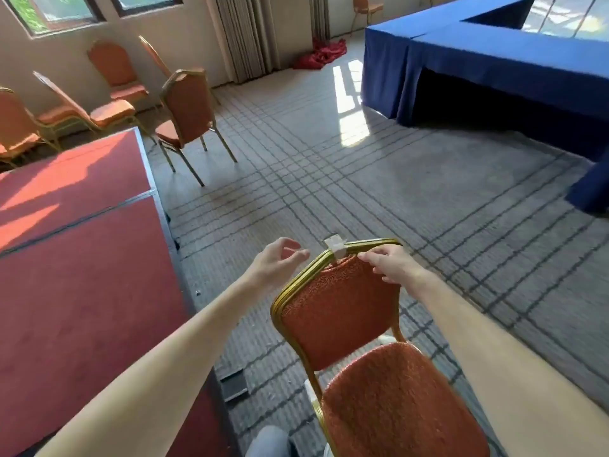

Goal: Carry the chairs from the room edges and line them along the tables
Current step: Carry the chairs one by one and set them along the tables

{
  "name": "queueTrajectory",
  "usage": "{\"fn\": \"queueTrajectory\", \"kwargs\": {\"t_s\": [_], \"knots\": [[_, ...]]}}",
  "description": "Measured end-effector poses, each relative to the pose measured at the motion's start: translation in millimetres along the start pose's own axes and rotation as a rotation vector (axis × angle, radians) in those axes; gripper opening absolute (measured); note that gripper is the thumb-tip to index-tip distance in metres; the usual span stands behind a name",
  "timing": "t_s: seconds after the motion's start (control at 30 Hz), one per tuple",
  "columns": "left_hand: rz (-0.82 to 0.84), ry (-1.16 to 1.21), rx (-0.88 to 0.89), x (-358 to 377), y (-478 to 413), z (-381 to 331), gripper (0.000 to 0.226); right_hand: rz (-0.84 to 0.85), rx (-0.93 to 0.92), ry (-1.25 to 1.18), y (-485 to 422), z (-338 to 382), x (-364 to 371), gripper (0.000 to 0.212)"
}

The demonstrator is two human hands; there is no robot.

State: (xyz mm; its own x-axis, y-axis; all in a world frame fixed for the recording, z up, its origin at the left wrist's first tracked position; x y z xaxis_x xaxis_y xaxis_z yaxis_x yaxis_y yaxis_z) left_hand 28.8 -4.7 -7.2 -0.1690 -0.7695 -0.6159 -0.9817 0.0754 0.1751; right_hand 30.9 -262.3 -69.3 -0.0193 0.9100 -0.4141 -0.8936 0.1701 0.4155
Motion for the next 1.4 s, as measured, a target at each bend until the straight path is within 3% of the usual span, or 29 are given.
{"fn": "queueTrajectory", "kwargs": {"t_s": [0.27,0.47,0.7,0.93,1.0,1.1,1.17,1.27,1.4], "knots": [[0.365,-0.195,0.204,63.4,-117.6,-34.0,0.042,-0.142,0.147,-0.063,-24.3,-8.0,9.5,0.055],[0.588,-0.384,0.569,97.3,-184.3,-43.1,0.03,-0.446,0.277,-0.154,-23.7,6.8,11.9,0.058],[0.812,-0.603,0.888,102.4,-198.8,-34.4,0.032,-0.459,0.428,-0.239,-5.2,17.8,74.4,0.055],[0.866,-0.645,1.144,112.2,-210.1,-12.4,0.026,-0.507,0.487,-0.328,-3.5,19.7,119.1,0.04],[0.91,-0.683,1.239,115.3,-220.1,-8.8,0.036,-0.499,0.492,-0.303,-7.8,22.7,135.8,0.039],[0.927,-0.691,1.426,128.0,-234.3,-14.3,0.059,-0.507,0.587,-0.228,-17.6,25.8,158.1,0.074],[0.96,-0.692,1.545,131.3,-238.0,-19.2,0.053,-0.584,0.654,-0.236,-28.4,28.1,170.3,0.093],[1.02,-0.688,1.71,132.0,-248.1,-21.3,0.04,-0.742,0.735,-0.249,-51.2,35.0,186.4,0.07],[1.146,-0.773,1.851,132.2,-264.4,-20.3,0.051,-1.014,0.835,-0.038,-69.8,49.5,203.7,0.039]]}}
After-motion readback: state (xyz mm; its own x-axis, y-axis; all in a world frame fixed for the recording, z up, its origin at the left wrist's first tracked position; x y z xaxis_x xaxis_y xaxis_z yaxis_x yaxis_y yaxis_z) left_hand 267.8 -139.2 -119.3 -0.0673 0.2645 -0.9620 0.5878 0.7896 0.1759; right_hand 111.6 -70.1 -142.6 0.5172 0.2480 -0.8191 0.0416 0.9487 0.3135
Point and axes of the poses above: each hand's wrist, its own y-axis away from the middle knuckle, its own x-axis out of the palm, z = x × y, the point moved 3 cm from there along -y, towards the middle knuckle, and after that the axes turned 6 degrees about -z, right-handed, at the moved point
